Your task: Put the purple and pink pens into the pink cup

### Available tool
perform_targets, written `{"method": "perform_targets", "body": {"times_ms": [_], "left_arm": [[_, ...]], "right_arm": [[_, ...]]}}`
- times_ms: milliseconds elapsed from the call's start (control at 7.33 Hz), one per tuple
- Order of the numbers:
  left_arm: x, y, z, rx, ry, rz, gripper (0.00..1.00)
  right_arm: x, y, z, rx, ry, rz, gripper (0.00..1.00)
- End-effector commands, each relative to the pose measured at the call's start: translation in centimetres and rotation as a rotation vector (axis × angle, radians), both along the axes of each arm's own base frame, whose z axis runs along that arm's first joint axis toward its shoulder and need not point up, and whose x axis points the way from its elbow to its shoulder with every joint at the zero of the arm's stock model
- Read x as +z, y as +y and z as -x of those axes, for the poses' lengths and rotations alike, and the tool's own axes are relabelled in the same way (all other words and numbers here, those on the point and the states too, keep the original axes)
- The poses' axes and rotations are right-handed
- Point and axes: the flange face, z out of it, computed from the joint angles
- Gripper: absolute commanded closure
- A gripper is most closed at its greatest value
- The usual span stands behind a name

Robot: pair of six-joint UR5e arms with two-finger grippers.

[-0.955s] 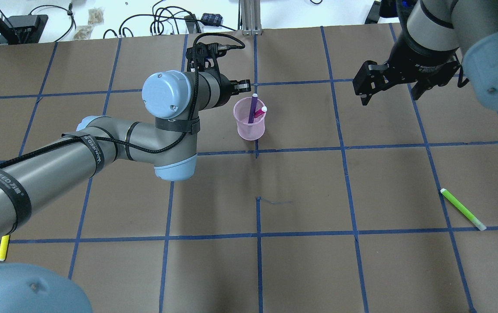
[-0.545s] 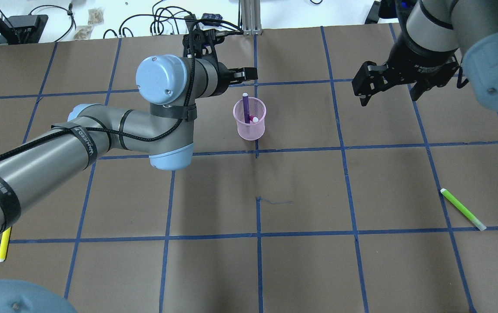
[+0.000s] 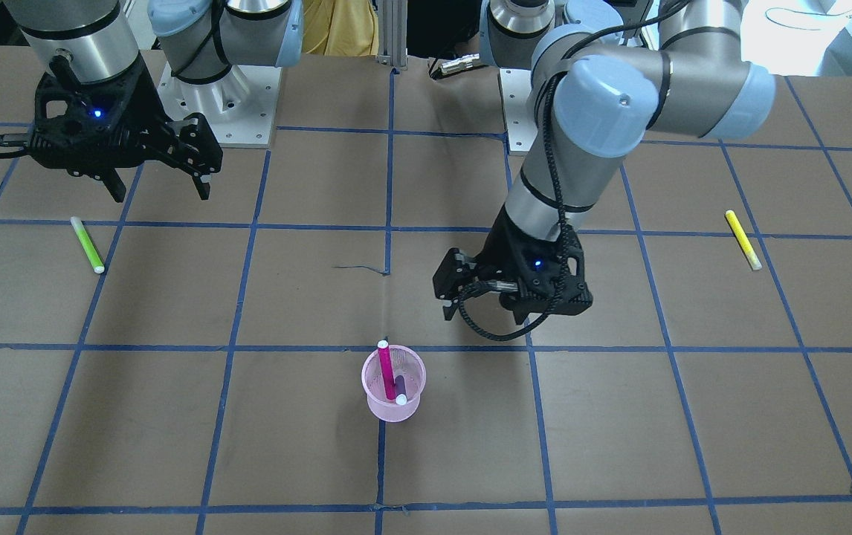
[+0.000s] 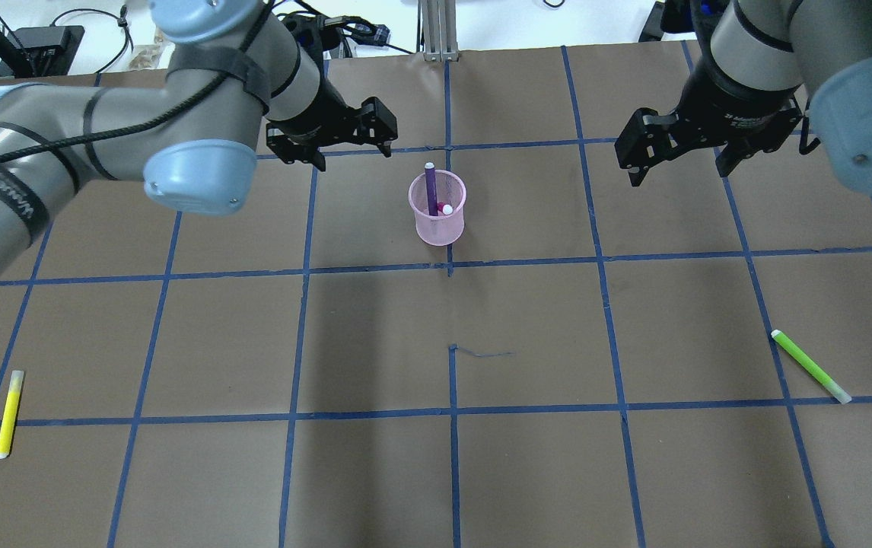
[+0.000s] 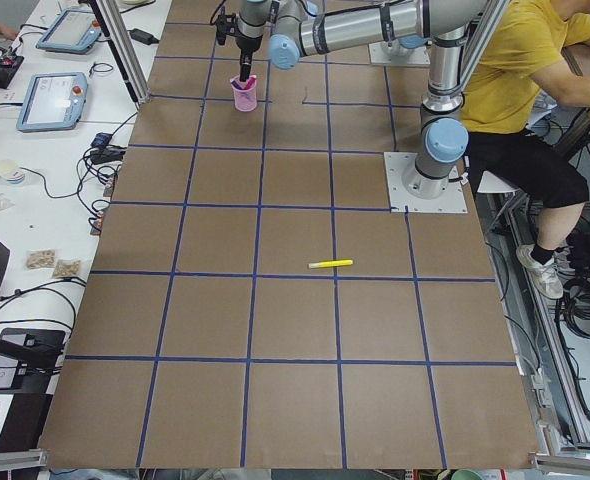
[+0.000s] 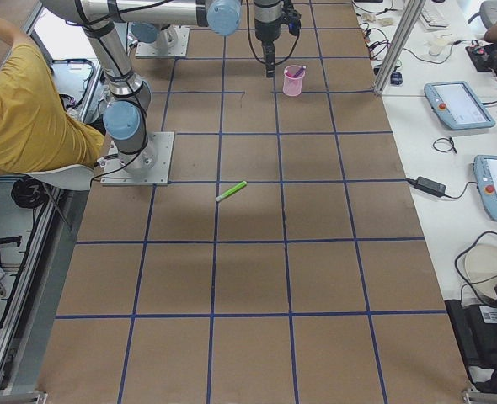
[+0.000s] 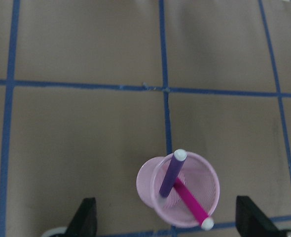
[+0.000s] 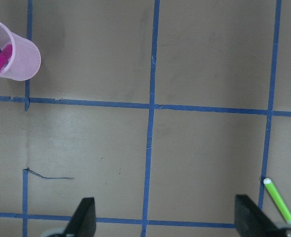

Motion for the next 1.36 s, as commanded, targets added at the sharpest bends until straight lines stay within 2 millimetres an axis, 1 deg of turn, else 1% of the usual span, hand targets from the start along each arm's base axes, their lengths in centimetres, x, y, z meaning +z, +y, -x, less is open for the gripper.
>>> {"method": "perform_targets", "body": {"times_ms": [0, 136, 273, 409, 545, 682, 955, 1091, 1227], "left_arm": [[2.6, 3.2, -6.3, -0.075, -0.140, -0.170, 0.00], [5.3, 4.3, -7.1, -0.066, -0.153, -0.150, 0.00], [7.7, 4.9, -7.3, -0.062, -0.156, -0.146, 0.00], [9.1, 4.9, -7.1, -0.066, -0.163, -0.141, 0.00], [9.0, 4.0, -7.3, -0.065, -0.182, -0.145, 0.00], [10.1, 4.3, -7.3, -0.064, -0.187, -0.136, 0.00], [11.6, 5.0, -7.5, -0.064, -0.204, -0.139, 0.00], [11.7, 4.9, -7.4, -0.066, -0.206, -0.139, 0.00], [11.1, 4.5, -7.4, -0.068, -0.207, -0.151, 0.00]], "right_arm": [[-0.7, 0.2, 0.0, 0.003, 0.000, -0.010, 0.00], [-0.7, 0.2, 0.0, 0.003, 0.000, -0.010, 0.00], [-0.7, 0.2, 0.0, 0.003, -0.002, -0.010, 0.00], [-0.8, 0.2, 0.0, 0.002, -0.002, -0.011, 0.00], [-0.8, 0.2, 0.0, 0.003, -0.002, -0.011, 0.00], [-0.7, 0.2, 0.0, -0.001, -0.002, -0.011, 0.00], [-0.8, 0.2, 0.0, 0.005, -0.002, -0.014, 0.00], [-0.8, 0.2, 0.0, 0.005, 0.001, -0.016, 0.00], [-0.8, 0.2, -0.1, 0.008, 0.003, -0.018, 0.00]]}}
